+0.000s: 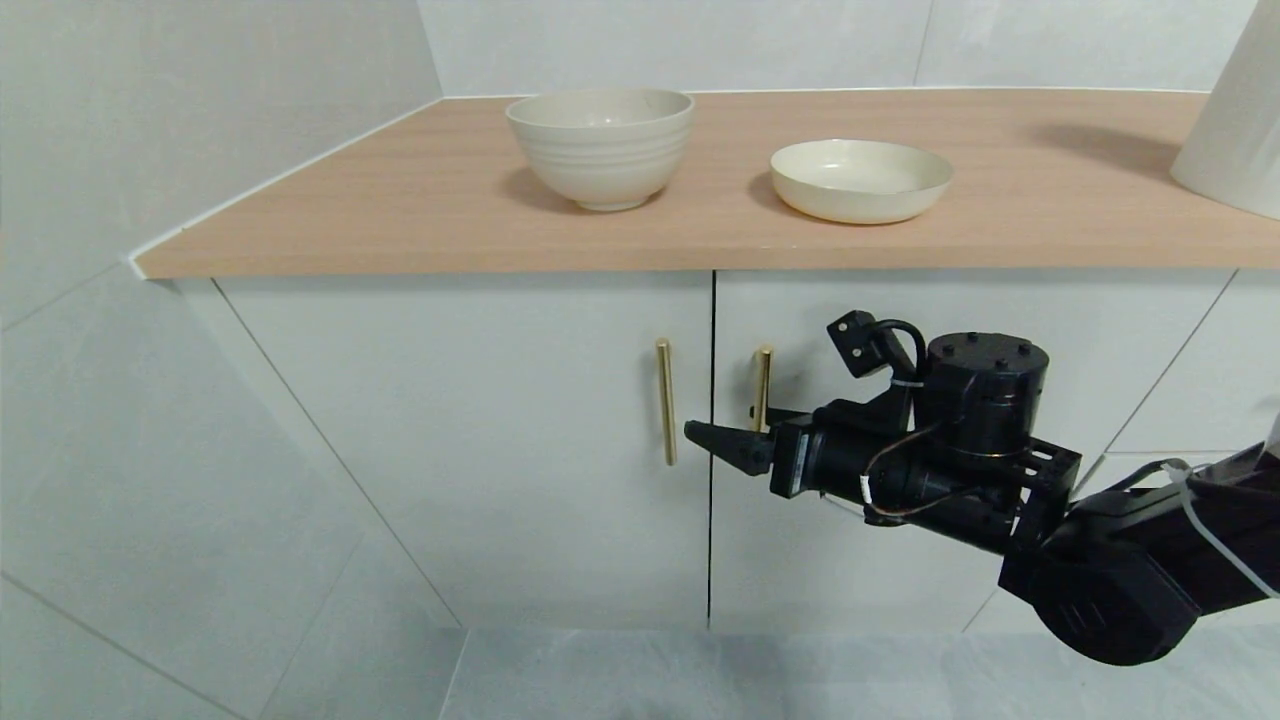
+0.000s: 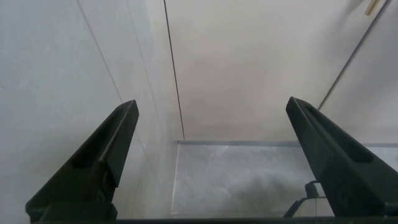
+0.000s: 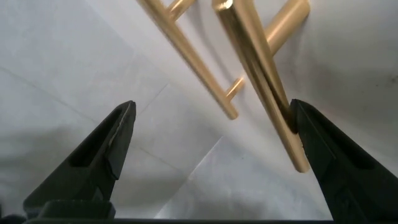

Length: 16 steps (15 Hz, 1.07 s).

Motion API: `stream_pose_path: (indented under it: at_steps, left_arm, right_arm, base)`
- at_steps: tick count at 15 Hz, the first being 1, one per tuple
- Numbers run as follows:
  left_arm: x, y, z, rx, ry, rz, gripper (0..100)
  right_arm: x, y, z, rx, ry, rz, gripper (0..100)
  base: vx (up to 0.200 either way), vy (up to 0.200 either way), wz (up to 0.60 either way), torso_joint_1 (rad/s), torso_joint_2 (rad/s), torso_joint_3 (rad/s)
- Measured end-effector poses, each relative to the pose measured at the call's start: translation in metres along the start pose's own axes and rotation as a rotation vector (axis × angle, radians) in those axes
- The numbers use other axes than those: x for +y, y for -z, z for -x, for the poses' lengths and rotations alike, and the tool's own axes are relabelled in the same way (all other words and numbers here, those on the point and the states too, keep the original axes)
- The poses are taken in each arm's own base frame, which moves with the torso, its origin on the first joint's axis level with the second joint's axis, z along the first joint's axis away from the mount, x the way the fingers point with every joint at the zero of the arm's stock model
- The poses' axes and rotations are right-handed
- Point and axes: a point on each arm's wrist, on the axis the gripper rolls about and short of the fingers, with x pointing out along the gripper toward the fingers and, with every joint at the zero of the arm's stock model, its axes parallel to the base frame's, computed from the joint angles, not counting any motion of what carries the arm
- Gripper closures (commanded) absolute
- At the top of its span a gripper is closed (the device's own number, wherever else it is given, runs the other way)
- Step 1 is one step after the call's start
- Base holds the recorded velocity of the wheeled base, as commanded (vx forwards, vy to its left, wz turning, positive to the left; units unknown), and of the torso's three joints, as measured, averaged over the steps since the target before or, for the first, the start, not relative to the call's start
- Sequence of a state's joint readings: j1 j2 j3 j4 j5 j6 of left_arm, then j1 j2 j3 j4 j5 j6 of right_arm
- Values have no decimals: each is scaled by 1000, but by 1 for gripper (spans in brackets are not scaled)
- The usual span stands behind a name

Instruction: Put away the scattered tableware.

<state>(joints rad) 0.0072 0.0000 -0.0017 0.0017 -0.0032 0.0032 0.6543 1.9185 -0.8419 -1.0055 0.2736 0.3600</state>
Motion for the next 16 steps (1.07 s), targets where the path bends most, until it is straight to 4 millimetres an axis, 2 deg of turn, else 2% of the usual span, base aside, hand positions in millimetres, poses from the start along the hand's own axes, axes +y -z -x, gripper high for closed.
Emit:
stream_pose_path:
  at_steps: [4,9,14,16]
  left_arm:
    - [0,0,0,0,0,0,0]
    - [0,0,0,0,0,0,0]
    - [0,0,0,0,0,0,0]
    - [0,0,0,0,0,-4,0]
  right_arm:
    - [11,5,21,108,-199,-54,0]
    - [23,5,51,118,-235,-53,0]
    - [39,15,78,163,-295,-53,0]
    - [44,23,95,189,-307,-58,0]
  base:
    - [0,0,0,0,0,0]
    - [0,0,0,0,0,0]
    - [0,0,0,0,0,0]
    - [0,0,0,0,0,0]
